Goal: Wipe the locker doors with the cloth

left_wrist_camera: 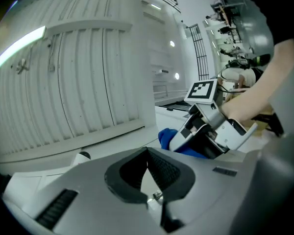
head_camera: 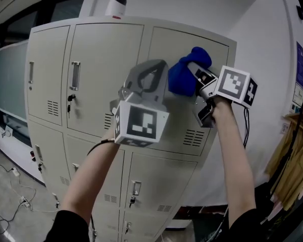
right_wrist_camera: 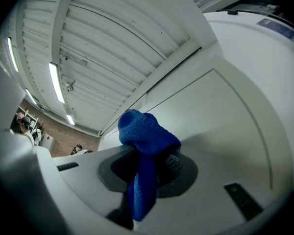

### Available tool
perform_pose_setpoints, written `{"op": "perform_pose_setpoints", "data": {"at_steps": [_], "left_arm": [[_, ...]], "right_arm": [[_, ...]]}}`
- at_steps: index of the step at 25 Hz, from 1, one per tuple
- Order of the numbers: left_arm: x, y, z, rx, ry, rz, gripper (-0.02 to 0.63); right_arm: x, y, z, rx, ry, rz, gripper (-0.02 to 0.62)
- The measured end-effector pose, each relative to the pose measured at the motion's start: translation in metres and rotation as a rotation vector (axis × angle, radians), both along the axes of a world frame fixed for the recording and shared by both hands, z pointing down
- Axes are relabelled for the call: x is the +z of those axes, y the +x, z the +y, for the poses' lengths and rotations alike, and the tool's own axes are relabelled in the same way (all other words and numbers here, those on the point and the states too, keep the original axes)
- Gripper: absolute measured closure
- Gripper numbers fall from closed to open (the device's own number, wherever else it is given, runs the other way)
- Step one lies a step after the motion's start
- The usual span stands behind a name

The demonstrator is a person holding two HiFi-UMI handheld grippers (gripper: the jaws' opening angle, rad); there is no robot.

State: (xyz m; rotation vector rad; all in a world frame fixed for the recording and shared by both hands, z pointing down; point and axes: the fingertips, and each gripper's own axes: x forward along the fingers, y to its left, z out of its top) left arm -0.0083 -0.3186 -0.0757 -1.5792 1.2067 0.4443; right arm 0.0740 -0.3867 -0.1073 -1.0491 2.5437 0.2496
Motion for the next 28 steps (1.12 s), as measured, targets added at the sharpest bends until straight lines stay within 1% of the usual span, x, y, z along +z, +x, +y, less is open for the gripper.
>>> {"op": "perform_pose_setpoints", "data": {"at_steps": [1, 3, 6, 8, 11, 17, 23, 28], "left_arm": [[0.003, -0.004, 0.001, -0.024, 0.018, -0.010, 0.597], [0.012, -0.007, -0.002, -0.070, 0.025, -0.039, 0.597], [0.033, -0.008, -0.012, -0.124, 0.004, -0.069, 0.597], [0.047, -0.010, -0.022, -0.122, -0.039, -0.055, 0.597], [0.057, -0.009, -0.028, -0.075, -0.096, -0.012, 0.597], [0.064, 0.014, -0.028, -0.013, -0.133, 0.004, 0.597], [0.072, 0.035, -0.026, 0.081, -0.180, 0.030, 0.597], [0.086, 0.057, -0.025, 0.141, -0.211, 0.022, 0.597]], "right_arm": [[0.004, -0.013, -0.003, -0.009, -0.001, 0.020, 0.517], [0.013, -0.037, -0.009, -0.019, -0.001, 0.063, 0.517], [0.026, -0.067, -0.017, -0.008, -0.002, 0.112, 0.517], [0.031, -0.078, -0.022, 0.027, 0.018, 0.138, 0.517], [0.033, -0.080, -0.023, 0.064, 0.040, 0.168, 0.517], [0.035, -0.053, -0.023, 0.104, 0.039, 0.166, 0.517], [0.037, -0.008, -0.020, 0.167, 0.033, 0.150, 0.517], [0.039, 0.028, -0.017, 0.221, 0.025, 0.128, 0.517]]}}
